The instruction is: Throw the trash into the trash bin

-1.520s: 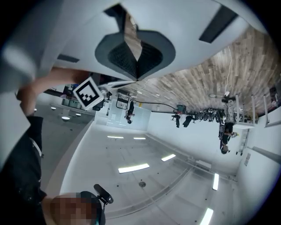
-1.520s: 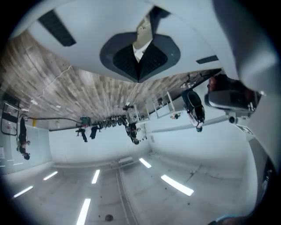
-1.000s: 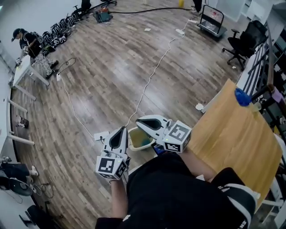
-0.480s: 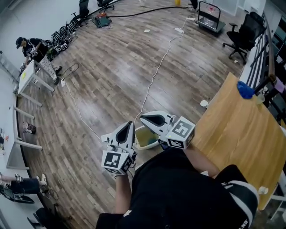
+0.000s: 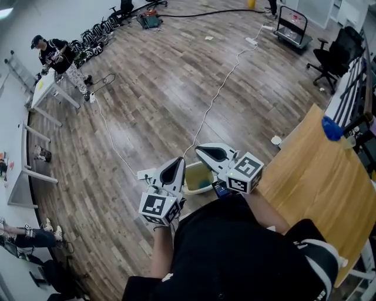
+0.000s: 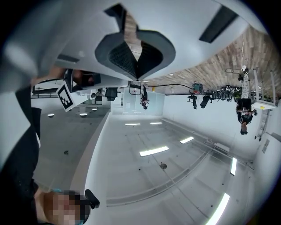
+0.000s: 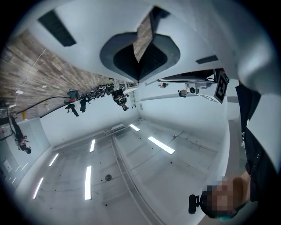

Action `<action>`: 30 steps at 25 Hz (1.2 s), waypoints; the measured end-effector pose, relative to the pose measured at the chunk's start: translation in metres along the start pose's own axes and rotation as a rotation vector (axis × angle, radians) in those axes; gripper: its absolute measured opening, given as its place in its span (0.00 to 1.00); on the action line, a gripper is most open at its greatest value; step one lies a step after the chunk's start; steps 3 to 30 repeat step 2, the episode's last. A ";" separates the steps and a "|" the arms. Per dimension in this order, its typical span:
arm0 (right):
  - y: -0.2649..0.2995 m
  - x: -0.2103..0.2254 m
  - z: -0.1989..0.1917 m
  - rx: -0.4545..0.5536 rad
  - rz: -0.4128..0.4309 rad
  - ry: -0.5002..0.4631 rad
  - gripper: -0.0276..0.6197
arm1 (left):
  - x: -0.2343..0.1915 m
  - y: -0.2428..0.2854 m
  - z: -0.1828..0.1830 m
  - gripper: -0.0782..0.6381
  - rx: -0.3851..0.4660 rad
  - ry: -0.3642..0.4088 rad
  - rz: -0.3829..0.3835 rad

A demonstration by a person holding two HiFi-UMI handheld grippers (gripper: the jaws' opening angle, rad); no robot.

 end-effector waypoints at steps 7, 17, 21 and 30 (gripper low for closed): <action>0.004 0.001 0.000 0.003 0.003 0.001 0.04 | -0.002 0.001 0.000 0.12 -0.005 0.001 0.000; 0.004 0.001 0.000 0.003 0.003 0.001 0.04 | -0.002 0.001 0.000 0.12 -0.005 0.001 0.000; 0.004 0.001 0.000 0.003 0.003 0.001 0.04 | -0.002 0.001 0.000 0.12 -0.005 0.001 0.000; 0.004 0.001 0.000 0.003 0.003 0.001 0.04 | -0.002 0.001 0.000 0.12 -0.005 0.001 0.000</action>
Point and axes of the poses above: the fingertips, and each gripper's own axes: y forward along the fingers, x to its right, z out of its top, the point moved 6 cm from there along -y, backward along the fingers, and after that the axes turned 14 degrees about x, right-handed, at the moved point
